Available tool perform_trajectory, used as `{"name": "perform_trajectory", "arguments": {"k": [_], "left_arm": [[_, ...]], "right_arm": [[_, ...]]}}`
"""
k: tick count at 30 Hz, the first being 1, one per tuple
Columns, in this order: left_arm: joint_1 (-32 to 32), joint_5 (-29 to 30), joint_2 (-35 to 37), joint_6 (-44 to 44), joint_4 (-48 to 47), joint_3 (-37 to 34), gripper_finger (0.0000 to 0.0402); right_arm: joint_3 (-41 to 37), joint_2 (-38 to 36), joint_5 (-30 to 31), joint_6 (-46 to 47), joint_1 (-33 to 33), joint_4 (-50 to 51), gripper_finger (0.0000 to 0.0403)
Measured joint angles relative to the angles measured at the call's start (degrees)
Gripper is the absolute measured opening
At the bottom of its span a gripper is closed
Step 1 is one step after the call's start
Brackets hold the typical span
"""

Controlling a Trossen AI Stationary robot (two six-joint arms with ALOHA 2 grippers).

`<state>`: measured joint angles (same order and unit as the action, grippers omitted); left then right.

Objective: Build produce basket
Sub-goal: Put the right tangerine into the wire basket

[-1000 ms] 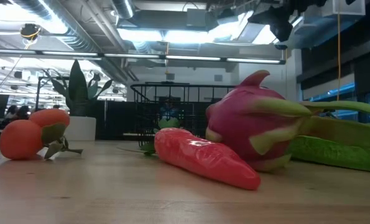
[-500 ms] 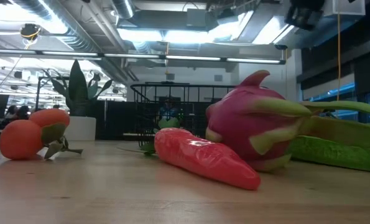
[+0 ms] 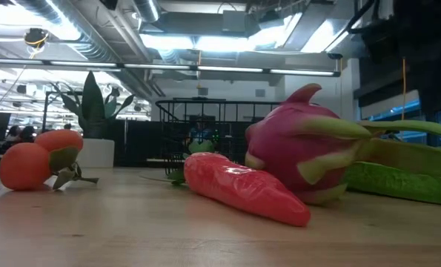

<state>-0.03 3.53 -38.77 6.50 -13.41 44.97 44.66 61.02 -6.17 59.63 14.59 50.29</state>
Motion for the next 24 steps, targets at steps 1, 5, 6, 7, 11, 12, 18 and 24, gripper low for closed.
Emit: {"name": "perform_trajectory", "arguments": {"k": [1, 5, 6, 7, 11, 12, 18, 24], "left_arm": [[0.0, -0.02, -0.02, 0.43, -0.04, 0.0, 0.0131], [0.0, 0.0, -0.02, 0.57, 0.0, 0.0, 0.0131], [0.01, 0.0, -0.02, 0.57, -0.02, 0.0, 0.0131], [0.0, -0.01, -0.02, 0.57, 0.0, 0.0, 0.0131], [0.0, -0.02, -0.02, 0.57, 0.0, 0.0, 0.0131], [0.01, 0.0, -0.02, 0.6, 0.03, 0.0, 0.0131], [0.02, 0.0, -0.02, 0.62, 0.0, 0.0, 0.0131], [0.0, 0.01, -0.02, 1.61, 0.02, 0.0, 0.0131]], "right_arm": [[0.0, 0.9, 0.87, -0.12, 0.02, -0.64, 0.0221], [0.0, 5.72, 5.55, -0.07, 0.02, -0.16, 0.0221], [0.0, 7.16, 6.8, -0.08, 0.02, -0.12, 0.0221], [0.0, 8.49, 8.0, -0.08, 0.02, -0.12, 0.0221], [0.0, 13.69, 10.68, 0.22, 0.02, -0.14, 0.0221], [0.0, 14.92, 10.67, 0.22, 0.02, -0.14, 0.0221], [0.0, 20.41, 10.66, 0.31, 0.02, -0.96, 0.0213], [0.03, 21.39, 8.76, 0.92, 0.0, -3.0, 0.0121]]}}
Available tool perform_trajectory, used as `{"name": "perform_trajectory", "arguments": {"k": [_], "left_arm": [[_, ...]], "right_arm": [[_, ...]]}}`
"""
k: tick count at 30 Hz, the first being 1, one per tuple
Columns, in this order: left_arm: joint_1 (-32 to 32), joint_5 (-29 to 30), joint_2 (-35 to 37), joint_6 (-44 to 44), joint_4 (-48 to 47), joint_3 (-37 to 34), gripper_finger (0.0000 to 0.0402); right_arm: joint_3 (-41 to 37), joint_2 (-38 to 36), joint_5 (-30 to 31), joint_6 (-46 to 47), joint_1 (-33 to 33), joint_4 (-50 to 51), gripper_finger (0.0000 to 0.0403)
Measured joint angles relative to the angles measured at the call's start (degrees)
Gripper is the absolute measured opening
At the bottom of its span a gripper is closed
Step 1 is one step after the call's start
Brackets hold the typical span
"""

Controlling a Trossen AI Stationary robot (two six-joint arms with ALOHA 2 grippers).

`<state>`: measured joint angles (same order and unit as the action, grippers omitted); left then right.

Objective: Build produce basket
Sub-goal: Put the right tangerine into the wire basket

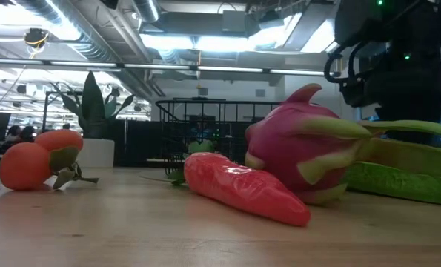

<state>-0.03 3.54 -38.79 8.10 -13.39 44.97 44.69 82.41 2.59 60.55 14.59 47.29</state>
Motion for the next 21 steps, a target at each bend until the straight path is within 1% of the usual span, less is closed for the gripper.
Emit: {"name": "perform_trajectory", "arguments": {"k": [3, 4, 5, 9, 12, 14, 17, 19, 21], "left_arm": [[0.02, -0.01, 0.0, 0.02, 0.01, 0.0, 0.0131], [-0.01, -0.01, 0.0, 0.02, -0.01, 0.0, 0.0131], [0.0, -0.01, 0.0, 0.02, -0.02, 0.0, 0.0131], [0.0, -0.01, 0.0, 0.05, -0.02, 0.0, 0.0131], [-0.01, 0.01, 0.0, 0.08, -0.02, 0.0, 0.0131], [0.0, -0.01, 0.0, 0.08, -0.02, 0.0, 0.0131], [-0.01, -0.01, 0.0, 0.08, -0.02, 0.0, 0.0131], [-0.01, -0.01, 0.0, 0.08, -0.02, 0.0, 0.0131], [-0.01, -0.01, 0.0, 0.08, -0.02, 0.0, 0.0131]], "right_arm": [[0.56, 0.0, -1.98, 0.32, 0.0, 0.68, 0.0038], [0.89, 0.0, -2.64, -0.4, 0.0, 0.77, 0.0019], [1.3, 0.0, -2.74, -0.83, 0.0, 1.01, 0.0012], [5.39, 0.0, -3.15, -1.63, 0.0, 5.53, 0.0003], [11.0, 0.0, -2.94, -2.6, 0.0, 12.74, 0.0002], [15.47, 0.0, -1.53, -3.39, 0.0, 17.81, 0.0001], [22.74, 0.0, 2.1, -5.58, 0.02, 22.97, 0.0001], [27.6, 0.0, 5.8, -9.28, -0.04, 22.4, 0.0001], [31.95, -0.03, 10.82, -15.07, -0.5, 18.94, 0.0001]]}}
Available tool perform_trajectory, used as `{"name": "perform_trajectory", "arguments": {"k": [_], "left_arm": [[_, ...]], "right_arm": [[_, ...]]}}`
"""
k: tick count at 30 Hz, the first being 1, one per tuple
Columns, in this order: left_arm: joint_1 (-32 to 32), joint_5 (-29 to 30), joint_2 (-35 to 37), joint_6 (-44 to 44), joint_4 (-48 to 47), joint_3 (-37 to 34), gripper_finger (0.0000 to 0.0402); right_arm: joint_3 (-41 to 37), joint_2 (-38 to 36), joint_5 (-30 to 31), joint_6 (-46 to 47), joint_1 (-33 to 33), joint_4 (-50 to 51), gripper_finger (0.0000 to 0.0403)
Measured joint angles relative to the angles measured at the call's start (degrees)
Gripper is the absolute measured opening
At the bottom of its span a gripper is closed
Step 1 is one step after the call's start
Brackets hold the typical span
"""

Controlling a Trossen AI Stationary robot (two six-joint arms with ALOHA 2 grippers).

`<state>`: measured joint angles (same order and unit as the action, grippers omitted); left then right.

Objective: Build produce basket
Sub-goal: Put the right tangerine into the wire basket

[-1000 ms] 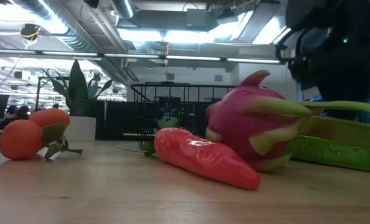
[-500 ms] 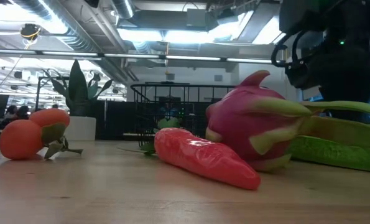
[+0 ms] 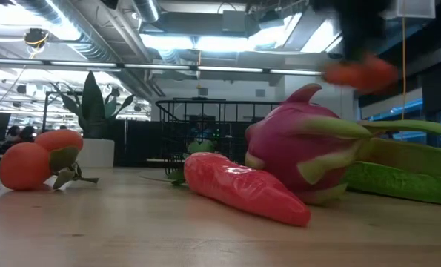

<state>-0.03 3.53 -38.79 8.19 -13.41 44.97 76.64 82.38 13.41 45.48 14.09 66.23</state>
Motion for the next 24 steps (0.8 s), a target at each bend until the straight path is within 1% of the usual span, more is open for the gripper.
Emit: {"name": "perform_trajectory", "arguments": {"k": [3, 5, 7, 8, 10, 13, 15, 21, 24], "left_arm": [[0.02, 0.0, 0.0, 0.0, 0.0, 0.0, 0.0131], [0.0, 0.0, 0.0, -0.04, 0.0, 0.0, 0.0131], [0.01, 0.0, 0.0, -0.03, 0.0, 0.0, 0.0131], [0.0, 0.0, 0.0, -0.02, 0.0, 0.0, 0.0131], [0.0, 0.0, 0.0, -0.04, 0.0, 0.0, 0.0131], [0.0, 0.0, 0.0, -0.04, 0.0, 0.0, 0.0131], [0.0, 0.0, 0.0, -0.07, 0.0, 0.0, 0.0131], [0.02, 0.02, 0.0, -0.11, -0.02, 0.0, 0.0131], [0.0, 0.0, 0.0, -0.11, -0.15, 0.0, 0.0131]], "right_arm": [[4.29, -0.03, 9.75, -10.48, -1.33, -8.89, 0.0], [5.18, -0.06, 15.24, -17.49, -2.68, -14.77, 0.0], [4.6, -0.03, 17.38, -22.82, -4.89, -20.62, 0.0], [3.98, 0.13, 17.1, -24.92, -6.41, -23.09, 0.0], [2.62, 1.07, 14.4, -27.72, -9.88, -26.73, 0.0], [0.96, 3.83, 9.46, -28.85, -14.63, -27.48, 0.0], [0.92, 5.51, 7.64, -29.56, -16.66, -27.55, 0.0], [1.29, 7.11, 7.38, -34.07, -19.17, -28.32, 0.0001], [1.29, 7.35, 5.55, -37.23, -19.27, -28.19, 0.0016]]}}
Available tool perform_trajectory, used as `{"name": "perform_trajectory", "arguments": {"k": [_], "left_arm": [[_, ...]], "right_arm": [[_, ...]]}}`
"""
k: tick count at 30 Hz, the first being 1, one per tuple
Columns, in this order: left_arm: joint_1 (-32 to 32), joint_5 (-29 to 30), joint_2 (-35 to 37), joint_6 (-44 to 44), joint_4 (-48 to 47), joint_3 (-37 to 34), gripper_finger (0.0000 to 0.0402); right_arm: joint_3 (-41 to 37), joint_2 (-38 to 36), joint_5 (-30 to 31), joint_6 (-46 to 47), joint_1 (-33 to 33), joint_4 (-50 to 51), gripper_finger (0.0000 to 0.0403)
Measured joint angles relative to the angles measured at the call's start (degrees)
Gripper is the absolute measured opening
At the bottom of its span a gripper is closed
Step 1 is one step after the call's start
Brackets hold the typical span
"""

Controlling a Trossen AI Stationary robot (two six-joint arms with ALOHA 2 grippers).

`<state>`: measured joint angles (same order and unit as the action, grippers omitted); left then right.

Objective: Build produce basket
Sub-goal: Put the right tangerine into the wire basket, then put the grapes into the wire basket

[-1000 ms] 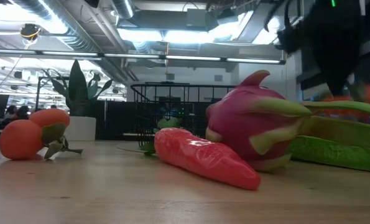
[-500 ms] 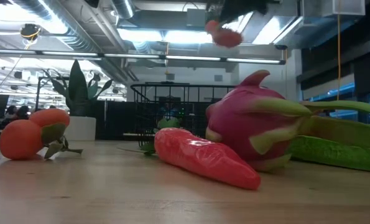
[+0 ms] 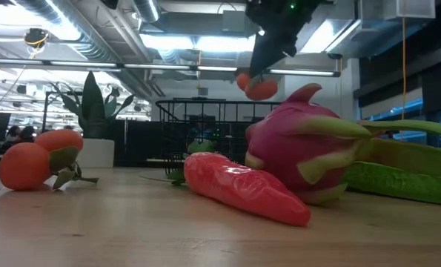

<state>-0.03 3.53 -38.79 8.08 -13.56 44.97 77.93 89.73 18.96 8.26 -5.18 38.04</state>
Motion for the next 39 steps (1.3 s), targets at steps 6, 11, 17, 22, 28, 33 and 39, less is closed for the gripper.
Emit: {"name": "perform_trajectory", "arguments": {"k": [6, 11, 17, 22, 28, 33, 39], "left_arm": [[0.01, 0.0, 0.0, -0.02, -0.1, 0.0, 0.0131], [0.0, 0.0, 0.0, -0.04, -0.11, 0.0, 0.0131], [0.0, 0.0, 0.0, -0.17, -0.21, 0.0, 0.0131], [0.02, 0.0, 0.02, -0.17, -0.61, 0.0, 0.0131], [0.02, 0.0, 0.0, -0.15, -0.59, 0.0, 0.0131], [0.01, 0.0, 0.0, -0.13, -0.58, 0.0, 0.0131], [0.02, -0.01, 0.0, -0.12, -0.57, 0.0, 0.0131]], "right_arm": [[0.0, -0.02, -0.77, 0.08, 0.03, -0.24, 0.0082], [0.0, -0.2, -0.74, 1.9, 0.03, -0.29, 0.0137], [0.0, -2.31, -16.52, 11.2, 0.97, 1.55, 0.0157], [0.02, -2.32, -34.48, 17.14, 5.65, 5.41, 0.0158], [0.02, -2.18, -38.76, 24.49, 14.94, 22.57, 0.0158], [0.02, -2.19, -38.28, 41.88, 23.45, 37.96, 0.0158], [0.02, -2.19, -31.79, 61.43, 36.12, 42.03, 0.0158]]}}
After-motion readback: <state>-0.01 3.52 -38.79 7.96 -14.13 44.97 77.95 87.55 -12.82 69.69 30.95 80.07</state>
